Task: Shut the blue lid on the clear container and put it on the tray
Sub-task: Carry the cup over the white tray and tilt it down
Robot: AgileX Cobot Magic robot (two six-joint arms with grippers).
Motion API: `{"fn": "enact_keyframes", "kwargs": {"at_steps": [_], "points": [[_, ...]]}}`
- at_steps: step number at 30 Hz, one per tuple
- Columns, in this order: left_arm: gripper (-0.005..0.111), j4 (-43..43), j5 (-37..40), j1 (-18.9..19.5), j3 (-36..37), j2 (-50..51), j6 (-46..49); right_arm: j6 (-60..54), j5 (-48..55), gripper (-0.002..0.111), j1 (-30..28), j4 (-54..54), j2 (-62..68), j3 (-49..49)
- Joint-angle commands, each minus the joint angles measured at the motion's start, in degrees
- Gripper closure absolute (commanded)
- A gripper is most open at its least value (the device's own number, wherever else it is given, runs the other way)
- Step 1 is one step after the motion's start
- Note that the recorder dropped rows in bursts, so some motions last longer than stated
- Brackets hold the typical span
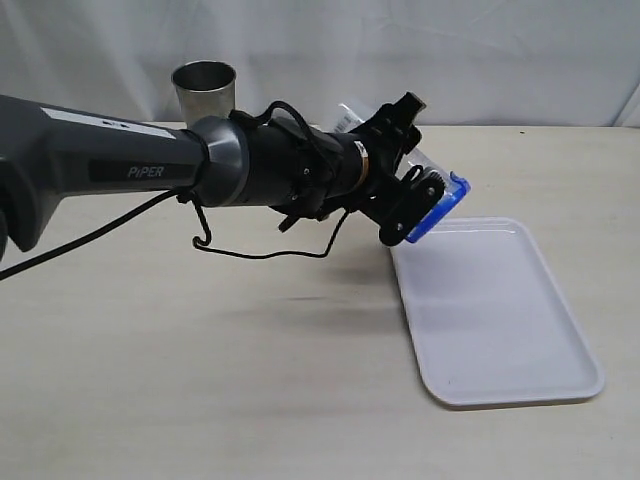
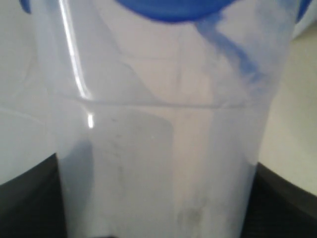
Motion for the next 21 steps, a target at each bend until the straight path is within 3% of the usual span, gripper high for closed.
{"fn": "enact_keyframes", "kwargs": {"at_steps": [1,14,21], "points": [[0.107,0.53,1.99,-0.25,-0.58,-0.45,0.92,-0.12,-0.05,0.104,-0.22,0.09,-0.25,0.08],[0.107,0.21,2.52,-2.92,-0.58,-0.45,0.92,-0.12,-0.17,0.104,-0.22,0.09,-0.25,0.08],[0.107,-7.08,2.26,-3.62,-0.58,-0.45,0.92,-0.12,-0.17,0.104,-0.22,0.09,-0.25,0.08]]}}
